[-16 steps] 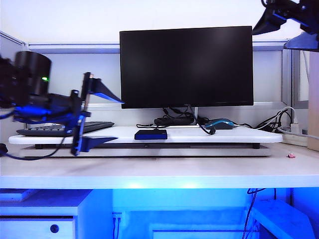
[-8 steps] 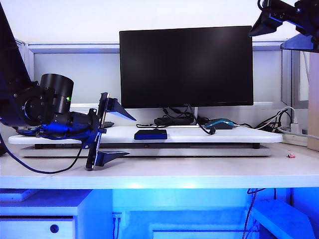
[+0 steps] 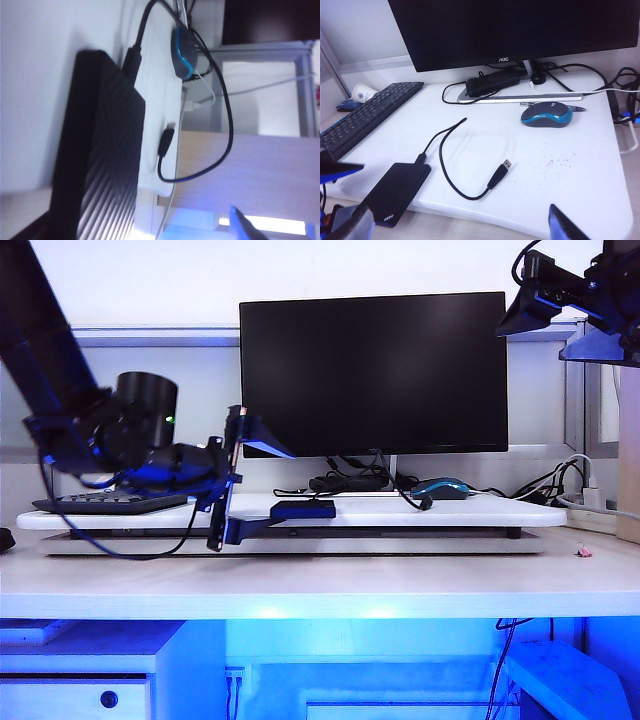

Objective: Unplug the data cable of the portable hard drive.

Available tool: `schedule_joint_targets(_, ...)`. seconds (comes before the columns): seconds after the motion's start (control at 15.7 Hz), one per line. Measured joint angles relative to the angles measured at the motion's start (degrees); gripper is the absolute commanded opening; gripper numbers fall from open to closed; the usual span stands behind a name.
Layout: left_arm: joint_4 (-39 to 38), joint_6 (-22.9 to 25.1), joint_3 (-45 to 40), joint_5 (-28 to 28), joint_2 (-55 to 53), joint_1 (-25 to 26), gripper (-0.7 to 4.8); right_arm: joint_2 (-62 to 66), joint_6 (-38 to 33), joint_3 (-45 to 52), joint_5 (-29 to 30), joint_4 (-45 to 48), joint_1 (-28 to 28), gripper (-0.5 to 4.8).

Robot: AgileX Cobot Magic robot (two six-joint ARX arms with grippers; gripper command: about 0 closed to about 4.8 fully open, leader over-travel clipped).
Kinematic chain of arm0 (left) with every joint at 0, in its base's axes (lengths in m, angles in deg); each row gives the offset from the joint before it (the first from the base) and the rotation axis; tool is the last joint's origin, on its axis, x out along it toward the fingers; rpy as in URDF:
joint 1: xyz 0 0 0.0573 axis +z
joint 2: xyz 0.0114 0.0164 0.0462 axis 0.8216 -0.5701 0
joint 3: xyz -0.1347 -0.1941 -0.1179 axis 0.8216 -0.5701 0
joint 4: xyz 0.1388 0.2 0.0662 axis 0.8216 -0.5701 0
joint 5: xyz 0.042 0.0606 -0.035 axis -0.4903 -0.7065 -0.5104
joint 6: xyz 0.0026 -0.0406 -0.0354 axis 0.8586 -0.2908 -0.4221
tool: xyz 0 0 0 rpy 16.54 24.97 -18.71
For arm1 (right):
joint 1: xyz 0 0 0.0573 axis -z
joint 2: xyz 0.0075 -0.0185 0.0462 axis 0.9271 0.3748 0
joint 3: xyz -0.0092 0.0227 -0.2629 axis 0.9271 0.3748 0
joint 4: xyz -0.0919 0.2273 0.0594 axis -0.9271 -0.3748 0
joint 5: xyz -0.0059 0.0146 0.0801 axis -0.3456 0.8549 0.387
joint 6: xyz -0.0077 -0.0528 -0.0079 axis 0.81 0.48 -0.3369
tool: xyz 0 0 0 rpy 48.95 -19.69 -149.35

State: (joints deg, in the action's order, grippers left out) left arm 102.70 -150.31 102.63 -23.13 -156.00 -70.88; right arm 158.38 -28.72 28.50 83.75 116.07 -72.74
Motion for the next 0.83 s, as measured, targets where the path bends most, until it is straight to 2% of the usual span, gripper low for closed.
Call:
schedule_joint_targets(0.13,-2.67,0.70,0.42,-0.02,-0.22,-0.13,4.79,0.00,0.00,0.00,0.00,0.07,0.00,4.79)
schedule_joint_targets(0.19,-4.31,1.49,0.35,-0.07,-0.61,-0.20,4.49,0.00,0.00,0.00,-0.02,0.31,0.00,4.79)
schedule_joint_targets(0.25,-4.28,1.73,0.44,-0.15,-0.79,-0.22,2.61,0.02,0.00,0.00,-0.04,0.98,0.00,4.79)
schedule_joint_targets(0.32,-4.02,2.14,0.50,-0.94,-1.05,-0.66,-0.06,0.02,0.00,0.00,-0.07,2.78,0.00,4.79)
schedule_joint_targets(0.38,-2.43,7.78,0.68,2.34,-1.46,-0.83,-0.06,0.02,-0.85,0.00,3.58,2.82,0.00,4.79)
schedule_joint_targets(0.44,-1.97,9.09,0.66,4.00,-1.66,-0.81,-0.06,0.15,-1.55,0.00,4.52,2.86,0.00,4.79)
schedule_joint_targets(0.64,-0.31,9.92,0.35,7.65,-1.92,-1.01,-0.06,3.28,-3.76,-2.71,9.53,2.21,-0.11,4.79)
schedule_joint_targets(0.83,2.60,10.08,0.37,10.27,-1.97,-1.07,-0.06,8.83,-4.33,-11.30,14.53,0.81,-2.40,4.79)
